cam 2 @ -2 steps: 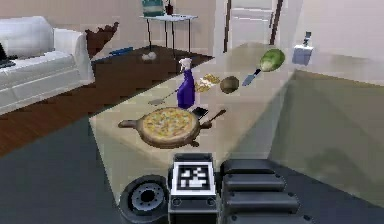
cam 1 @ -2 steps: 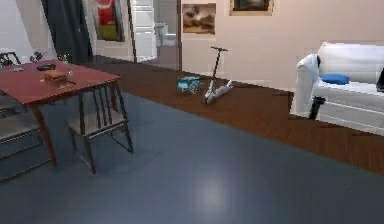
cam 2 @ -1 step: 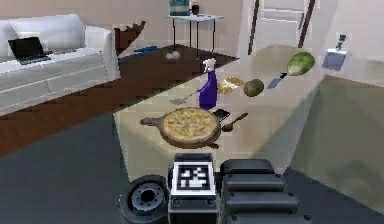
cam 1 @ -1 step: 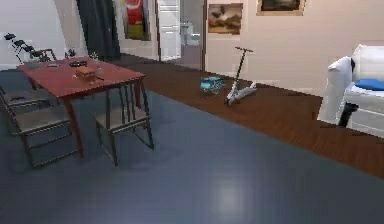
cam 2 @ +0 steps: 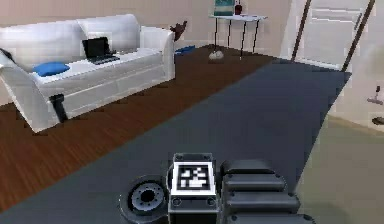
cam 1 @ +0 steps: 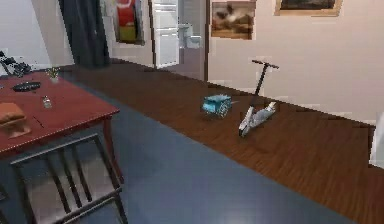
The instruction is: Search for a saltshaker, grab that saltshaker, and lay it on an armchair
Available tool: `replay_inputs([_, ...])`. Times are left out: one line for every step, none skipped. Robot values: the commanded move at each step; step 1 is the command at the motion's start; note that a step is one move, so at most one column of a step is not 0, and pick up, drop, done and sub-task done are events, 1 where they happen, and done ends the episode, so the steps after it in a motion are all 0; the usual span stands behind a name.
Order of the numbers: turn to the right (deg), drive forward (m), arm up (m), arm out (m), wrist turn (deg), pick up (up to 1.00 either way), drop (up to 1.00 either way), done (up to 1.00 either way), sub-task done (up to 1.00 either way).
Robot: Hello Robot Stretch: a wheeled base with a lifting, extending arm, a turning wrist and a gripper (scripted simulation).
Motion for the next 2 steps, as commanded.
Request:
replay_inputs([0.0, 0.8, 0.0, 0.0, 0.0, 0.0, 0.0, 0.0, 0.0])
replay_inputs([-6.0, 0.0, 0.0, 0.0, 0.0, 0.0, 0.0, 0.0, 0.0])
